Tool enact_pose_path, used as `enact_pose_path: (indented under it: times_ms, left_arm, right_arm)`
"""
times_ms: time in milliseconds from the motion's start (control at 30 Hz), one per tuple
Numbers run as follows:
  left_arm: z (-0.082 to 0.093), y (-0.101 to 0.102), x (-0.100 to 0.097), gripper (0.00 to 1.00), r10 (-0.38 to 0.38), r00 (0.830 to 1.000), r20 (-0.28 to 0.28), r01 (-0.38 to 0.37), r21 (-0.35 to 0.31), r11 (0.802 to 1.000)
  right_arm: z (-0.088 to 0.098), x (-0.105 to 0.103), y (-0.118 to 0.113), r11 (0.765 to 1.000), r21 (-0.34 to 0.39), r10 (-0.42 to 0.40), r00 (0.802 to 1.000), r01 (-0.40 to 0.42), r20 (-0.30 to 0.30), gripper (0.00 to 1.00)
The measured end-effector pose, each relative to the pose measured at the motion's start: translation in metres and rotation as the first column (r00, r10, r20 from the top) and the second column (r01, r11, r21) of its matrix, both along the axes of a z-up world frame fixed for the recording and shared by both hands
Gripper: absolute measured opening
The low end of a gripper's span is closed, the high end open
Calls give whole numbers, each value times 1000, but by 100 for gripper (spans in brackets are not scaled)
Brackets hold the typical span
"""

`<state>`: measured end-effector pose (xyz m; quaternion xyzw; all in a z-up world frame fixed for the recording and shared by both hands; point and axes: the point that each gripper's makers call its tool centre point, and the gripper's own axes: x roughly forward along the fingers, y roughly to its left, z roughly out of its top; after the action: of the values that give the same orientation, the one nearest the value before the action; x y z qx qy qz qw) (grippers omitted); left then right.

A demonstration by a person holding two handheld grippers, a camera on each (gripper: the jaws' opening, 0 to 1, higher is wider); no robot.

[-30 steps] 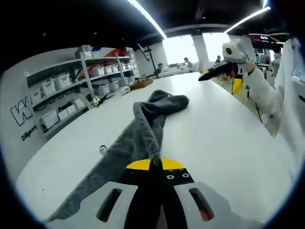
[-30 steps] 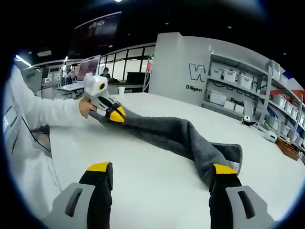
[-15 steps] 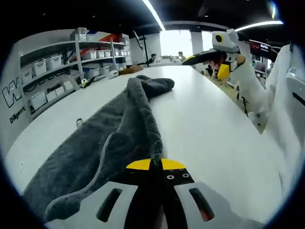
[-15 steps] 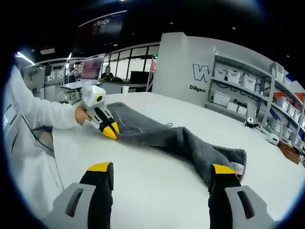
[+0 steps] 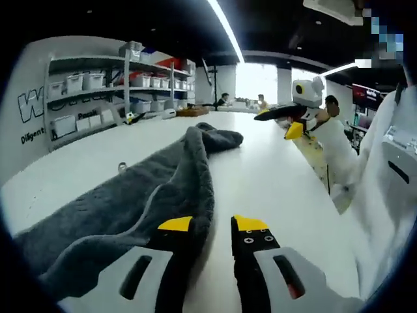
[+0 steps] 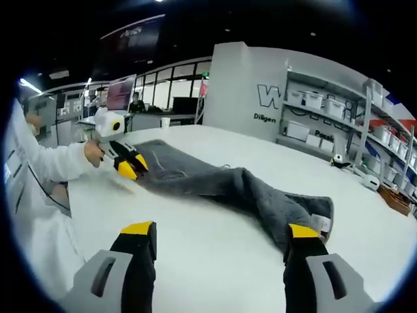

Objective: Open the folded towel by lifting each exposed corner and separating the folded layers until the towel lies flat within the target outline without major curled edges

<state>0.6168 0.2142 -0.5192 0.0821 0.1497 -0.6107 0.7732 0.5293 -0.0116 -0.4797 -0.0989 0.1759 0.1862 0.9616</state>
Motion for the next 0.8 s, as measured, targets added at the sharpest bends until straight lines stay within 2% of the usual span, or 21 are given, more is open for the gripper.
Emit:
enact_pose_path:
  times_ms: [133, 300, 467, 633, 800]
  left_arm:
    - [3, 30, 4, 30, 79, 997, -15, -79, -25, 997]
    - [6, 75, 18, 36, 200, 979, -34, -202, -48, 978]
    - [6, 125, 37, 44, 337, 940, -57, -341, -63, 938]
    - [-3, 172, 47, 49, 436, 897, -68, -439, -40, 897]
    - [-6, 203, 51, 58, 499, 863, -77, -503, -49, 863]
  right_arm:
    - [-4, 1, 0, 1000, 7, 1, 1000, -1, -12, 78]
    - [-6, 3, -6, 1000, 13, -14, 1000, 14, -8, 77]
    - [-10, 5, -13, 999, 13, -39, 999, 39, -18, 76]
    - [-11, 4, -16, 999, 21, -49, 999, 50, -21, 76]
    - [-13, 3, -25, 996, 29, -83, 996, 84, -27, 77]
